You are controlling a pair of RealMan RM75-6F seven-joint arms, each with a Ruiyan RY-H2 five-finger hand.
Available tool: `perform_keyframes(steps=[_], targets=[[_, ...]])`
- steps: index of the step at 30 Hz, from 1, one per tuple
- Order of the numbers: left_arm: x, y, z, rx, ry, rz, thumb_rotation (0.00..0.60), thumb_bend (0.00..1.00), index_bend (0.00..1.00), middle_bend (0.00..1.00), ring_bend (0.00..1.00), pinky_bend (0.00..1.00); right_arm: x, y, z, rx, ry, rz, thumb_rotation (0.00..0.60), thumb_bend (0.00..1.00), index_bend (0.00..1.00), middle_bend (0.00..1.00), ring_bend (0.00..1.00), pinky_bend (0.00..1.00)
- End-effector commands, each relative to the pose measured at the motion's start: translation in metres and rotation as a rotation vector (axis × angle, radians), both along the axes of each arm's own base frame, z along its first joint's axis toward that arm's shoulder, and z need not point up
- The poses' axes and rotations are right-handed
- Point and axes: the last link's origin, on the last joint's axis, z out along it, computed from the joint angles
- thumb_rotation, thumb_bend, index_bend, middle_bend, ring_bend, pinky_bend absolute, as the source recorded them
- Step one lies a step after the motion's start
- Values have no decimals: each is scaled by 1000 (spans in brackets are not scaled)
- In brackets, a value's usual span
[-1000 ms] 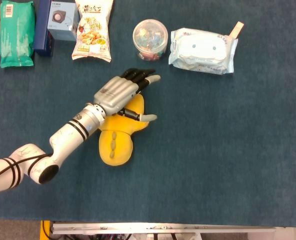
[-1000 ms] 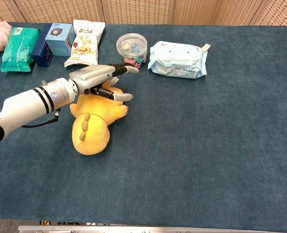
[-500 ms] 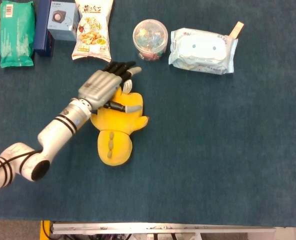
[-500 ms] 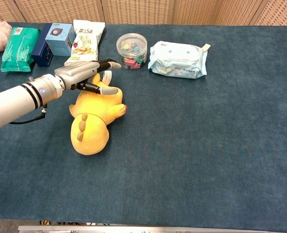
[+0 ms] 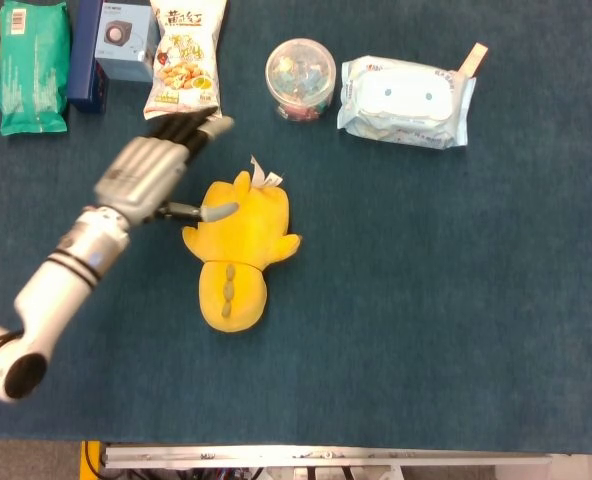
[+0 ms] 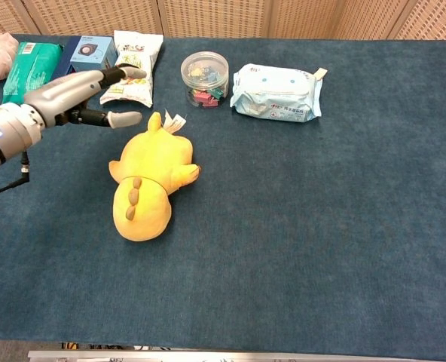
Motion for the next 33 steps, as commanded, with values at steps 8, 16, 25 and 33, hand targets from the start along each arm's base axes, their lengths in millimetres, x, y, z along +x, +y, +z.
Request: perform_keyframes(steps=[8, 16, 25, 33], targets=[[-40, -44, 67, 297, -33, 101, 600, 32, 41, 82, 88, 141, -4, 0, -3, 24, -16, -1, 600, 171, 261, 363, 325, 390], [-78, -88, 98, 416, 78, 186, 600, 32, 62, 107, 102, 174, -4, -3, -5, 44, -19, 2, 600, 174, 261, 363, 325, 390], [-96, -131, 115, 486, 125, 268, 600, 32, 64, 117, 102, 174, 7, -4, -13, 94, -26, 64, 600, 176, 261, 363, 325, 390], [-100, -141, 118, 497, 154, 274, 600, 32, 77, 122, 102, 174, 19, -9, -18, 108, -23, 119, 600, 176, 261, 363, 325, 391]])
